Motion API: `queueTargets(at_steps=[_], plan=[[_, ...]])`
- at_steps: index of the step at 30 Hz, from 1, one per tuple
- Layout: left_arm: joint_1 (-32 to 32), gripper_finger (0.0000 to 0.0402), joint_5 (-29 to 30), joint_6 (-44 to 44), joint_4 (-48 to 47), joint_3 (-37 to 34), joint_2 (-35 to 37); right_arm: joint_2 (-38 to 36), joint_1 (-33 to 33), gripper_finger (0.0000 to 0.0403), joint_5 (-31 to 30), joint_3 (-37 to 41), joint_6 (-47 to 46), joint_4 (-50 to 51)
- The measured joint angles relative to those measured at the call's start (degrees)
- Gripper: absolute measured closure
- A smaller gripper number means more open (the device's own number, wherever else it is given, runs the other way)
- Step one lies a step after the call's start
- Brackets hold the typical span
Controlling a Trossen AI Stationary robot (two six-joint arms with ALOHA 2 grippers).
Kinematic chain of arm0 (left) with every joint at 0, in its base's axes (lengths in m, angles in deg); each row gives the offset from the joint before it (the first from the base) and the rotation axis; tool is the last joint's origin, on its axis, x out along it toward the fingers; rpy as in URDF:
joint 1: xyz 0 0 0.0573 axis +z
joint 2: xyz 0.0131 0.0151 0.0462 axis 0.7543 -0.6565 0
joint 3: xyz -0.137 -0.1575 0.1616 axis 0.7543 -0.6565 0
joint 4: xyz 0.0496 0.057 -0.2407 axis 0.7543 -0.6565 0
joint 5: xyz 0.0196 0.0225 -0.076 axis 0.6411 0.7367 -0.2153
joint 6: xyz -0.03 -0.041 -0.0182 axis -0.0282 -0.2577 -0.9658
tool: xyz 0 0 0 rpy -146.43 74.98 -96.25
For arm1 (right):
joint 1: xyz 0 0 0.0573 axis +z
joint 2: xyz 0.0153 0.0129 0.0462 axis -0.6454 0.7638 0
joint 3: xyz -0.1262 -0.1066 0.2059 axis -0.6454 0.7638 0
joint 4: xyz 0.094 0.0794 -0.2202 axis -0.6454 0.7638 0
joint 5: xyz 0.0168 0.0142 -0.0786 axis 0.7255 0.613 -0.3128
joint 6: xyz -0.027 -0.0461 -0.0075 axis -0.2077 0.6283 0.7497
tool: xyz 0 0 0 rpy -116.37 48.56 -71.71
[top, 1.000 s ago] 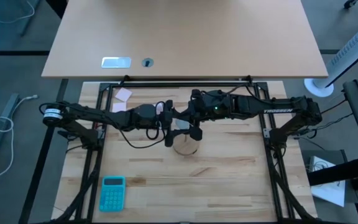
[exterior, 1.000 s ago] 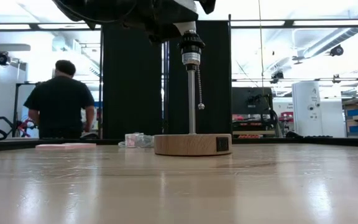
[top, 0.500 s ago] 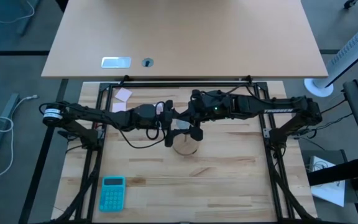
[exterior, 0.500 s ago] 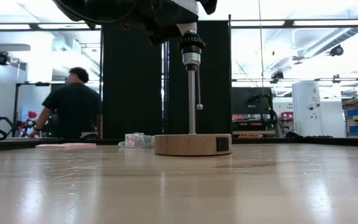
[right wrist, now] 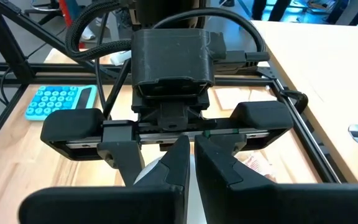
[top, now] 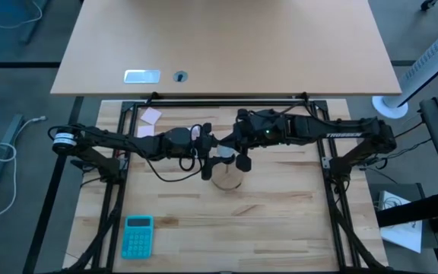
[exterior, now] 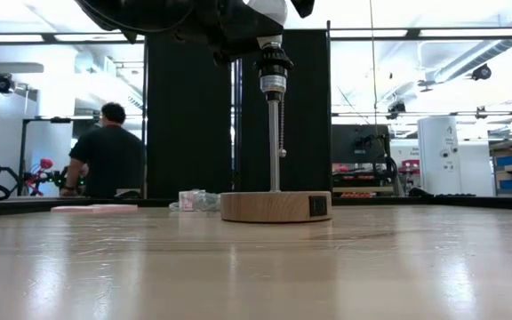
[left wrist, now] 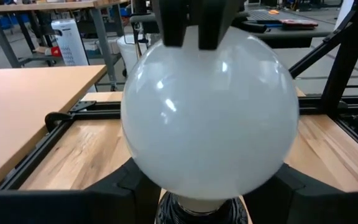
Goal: Screw lightbulb
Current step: Insert the lightbulb into the lamp
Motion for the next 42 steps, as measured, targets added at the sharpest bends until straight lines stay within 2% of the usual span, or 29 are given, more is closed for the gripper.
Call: queueTargets(at_steps=[20, 35, 42], plan=[[0.0, 0.0231, 0.03, 0.05, -0.6, 0.11, 0.0, -0.79, -0.02, 0.0384, 0.0, -0.02, -0.28, 2.59], [-0.02, 0.0198, 0.04, -0.12, -0.19, 0.11, 0.0, -0.59, -0.02, 0.0384, 0.55, -0.07, -0.01, 4.01], [-0.04, 0.0166, 0.04, -0.16, 0.21, 0.11, 0.06, -0.59, -0.01, 0.0384, 0.55, -0.07, -0.06, 4.06]])
